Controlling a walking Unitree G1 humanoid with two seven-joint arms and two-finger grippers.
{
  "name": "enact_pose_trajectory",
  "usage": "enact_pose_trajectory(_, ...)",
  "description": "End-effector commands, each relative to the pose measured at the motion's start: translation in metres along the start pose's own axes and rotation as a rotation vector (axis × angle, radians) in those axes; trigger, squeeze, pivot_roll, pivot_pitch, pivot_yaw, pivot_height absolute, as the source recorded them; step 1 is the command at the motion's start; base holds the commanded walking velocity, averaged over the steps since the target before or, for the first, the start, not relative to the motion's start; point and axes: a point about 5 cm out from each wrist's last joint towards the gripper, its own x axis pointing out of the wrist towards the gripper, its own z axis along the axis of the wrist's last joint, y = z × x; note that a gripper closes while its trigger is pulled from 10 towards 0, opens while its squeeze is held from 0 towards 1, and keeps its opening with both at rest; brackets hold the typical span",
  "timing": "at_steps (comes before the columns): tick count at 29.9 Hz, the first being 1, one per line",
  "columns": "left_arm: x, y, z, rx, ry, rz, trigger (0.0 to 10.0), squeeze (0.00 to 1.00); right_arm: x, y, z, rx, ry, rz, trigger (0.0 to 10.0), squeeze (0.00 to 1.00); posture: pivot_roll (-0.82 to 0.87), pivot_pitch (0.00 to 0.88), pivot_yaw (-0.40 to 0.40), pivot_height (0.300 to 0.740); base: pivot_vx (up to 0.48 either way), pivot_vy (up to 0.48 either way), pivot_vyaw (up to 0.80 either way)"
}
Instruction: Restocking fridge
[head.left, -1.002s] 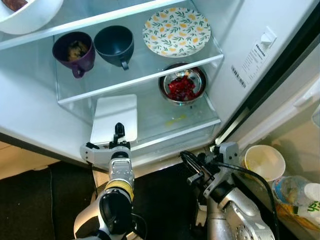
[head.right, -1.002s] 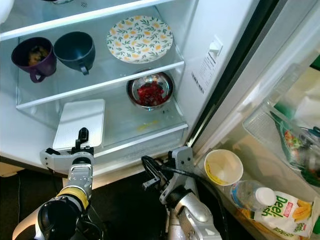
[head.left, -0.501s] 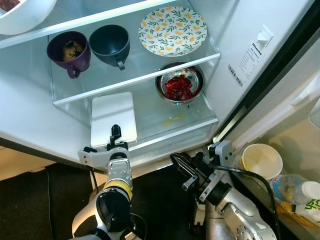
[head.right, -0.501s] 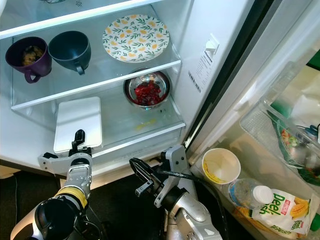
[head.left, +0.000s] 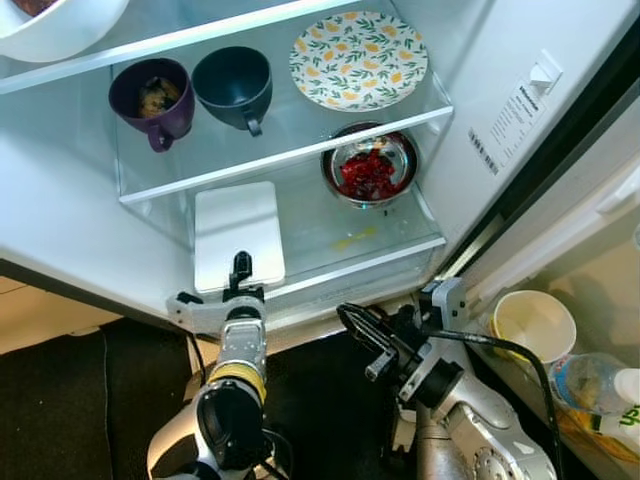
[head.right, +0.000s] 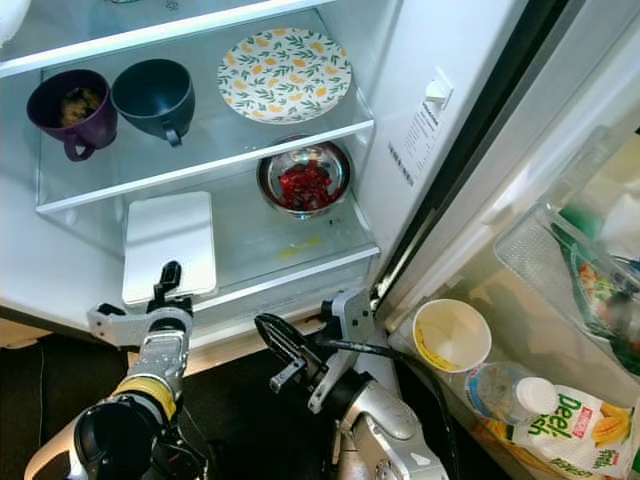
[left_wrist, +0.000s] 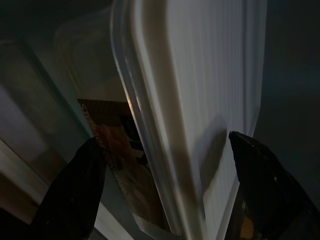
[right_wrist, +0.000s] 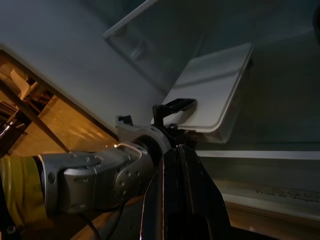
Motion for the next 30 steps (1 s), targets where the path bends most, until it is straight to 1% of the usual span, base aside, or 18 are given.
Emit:
enact_pose_trajectory(1, -0.008, 0.015, -0.007, -0.004, 0.014, 0.068, 10.0, 0.00, -0.002, 0.005, -0.006, 0.026, 0.022, 0.020, 10.0, 0.00, -0.27, 0.455, 0.100, 0.430, 0.000, 0.000, 0.00)
enact_pose_trajectory(3, -0.008, 0.015, -0.009, 0.011, 0.020, 0.090, 10.0, 0.00, -0.002, 0.004, -0.006, 0.024, 0.021, 0.020, 10.0, 0.00, -0.28, 0.452, 0.100, 0.430, 0.000, 0.000, 0.00)
enact_pose_trajectory(7, -0.008, 0.012, -0.012, -0.001, 0.024, 0.096, 10.0, 0.00, -0.002, 0.003, -0.005, 0.022, 0.021, 0.022, 10.0, 0.00, -0.28, 0.452, 0.099, 0.430, 0.000, 0.000, 0.00)
enact_pose_trajectory(9, -0.006, 0.004, -0.018, -0.037, 0.040, 0.054, 10.0, 0.00, -0.002, 0.003, -0.004, 0.021, 0.020, 0.024, 10.0, 0.00, -0.27, 0.452, 0.098, 0.430, 0.000, 0.000, 0.00)
enact_pose_trajectory(10, -0.006, 0.004, -0.018, -0.037, 0.040, 0.054, 10.0, 0.00, -0.002, 0.003, -0.004, 0.021, 0.020, 0.024, 10.0, 0.00, -0.27, 0.452, 0.098, 0.430, 0.000, 0.000, 0.00)
enact_pose_trajectory(13, -0.003, -0.008, -0.019, -0.081, 0.049, 0.001, 10.0, 0.00, -0.002, 0.001, -0.004, 0.020, 0.019, 0.022, 10.0, 0.00, -0.26, 0.448, 0.094, 0.430, 0.000, 0.000, 0.00)
enact_pose_trajectory(15, -0.001, -0.017, -0.025, -0.127, 0.093, -0.052, 10.0, 0.00, -0.001, 0.001, -0.004, 0.020, 0.018, 0.022, 10.0, 0.00, -0.26, 0.445, 0.095, 0.430, 0.000, 0.000, 0.00)
enact_pose_trajectory(16, -0.001, -0.017, -0.025, -0.127, 0.093, -0.052, 10.0, 0.00, -0.001, 0.001, -0.004, 0.020, 0.018, 0.022, 10.0, 0.00, -0.26, 0.445, 0.095, 0.430, 0.000, 0.000, 0.00)
enact_pose_trajectory(17, -0.002, -0.022, -0.029, -0.144, 0.116, -0.080, 10.0, 0.00, -0.001, 0.001, -0.004, 0.019, 0.018, 0.023, 10.0, 0.00, -0.26, 0.445, 0.096, 0.430, 0.000, 0.000, 0.00)
enact_pose_trajectory(18, -0.002, -0.022, -0.029, -0.144, 0.116, -0.080, 10.0, 0.00, -0.001, 0.001, -0.004, 0.019, 0.018, 0.023, 10.0, 0.00, -0.26, 0.445, 0.096, 0.430, 0.000, 0.000, 0.00)
enact_pose_trajectory(19, -0.007, -0.022, -0.038, -0.139, 0.156, -0.097, 10.0, 0.00, 0.001, 0.000, -0.003, 0.017, 0.016, 0.023, 10.0, 0.00, -0.26, 0.444, 0.095, 0.430, 0.000, 0.000, 0.00)
enact_pose_trajectory(20, -0.010, -0.019, -0.041, -0.130, 0.174, -0.089, 10.0, 0.00, 0.001, 0.000, -0.003, 0.016, 0.016, 0.023, 10.0, 0.00, -0.26, 0.443, 0.096, 0.430, 0.000, 0.000, 0.00)
enact_pose_trajectory(21, -0.010, -0.019, -0.041, -0.130, 0.174, -0.089, 10.0, 0.00, 0.001, 0.000, -0.003, 0.016, 0.016, 0.023, 10.0, 0.00, -0.26, 0.443, 0.096, 0.430, 0.000, 0.000, 0.00)
enact_pose_trajectory(24, -0.020, -0.006, -0.047, -0.113, 0.211, -0.046, 10.0, 0.00, 0.000, -0.001, -0.004, 0.012, 0.021, 0.022, 10.0, 0.00, -0.26, 0.443, 0.094, 0.430, 0.000, 0.000, 0.00)
enact_pose_trajectory(26, -0.022, -0.004, -0.049, -0.107, 0.221, -0.041, 10.0, 0.00, 0.000, -0.001, -0.004, 0.013, 0.021, 0.022, 10.0, 0.00, -0.26, 0.443, 0.094, 0.430, 0.000, 0.000, 0.00)
enact_pose_trajectory(27, -0.026, -0.002, -0.055, -0.102, 0.268, -0.036, 10.0, 0.00, 0.000, -0.001, -0.004, 0.013, 0.022, 0.021, 10.0, 0.00, -0.26, 0.443, 0.094, 0.430, 0.000, 0.000, 0.00)
enact_pose_trajectory(28, -0.026, -0.002, -0.055, -0.102, 0.268, -0.036, 10.0, 0.00, 0.000, -0.001, -0.004, 0.013, 0.022, 0.021, 10.0, 0.00, -0.26, 0.443, 0.094, 0.430, 0.000, 0.000, 0.00)
enact_pose_trajectory(30, -0.035, 0.000, -0.071, -0.112, 0.365, -0.038, 10.0, 0.00, 0.000, -0.001, -0.004, 0.012, 0.024, 0.021, 10.0, 0.00, -0.26, 0.443, 0.094, 0.430, 0.000, 0.000, 0.00)
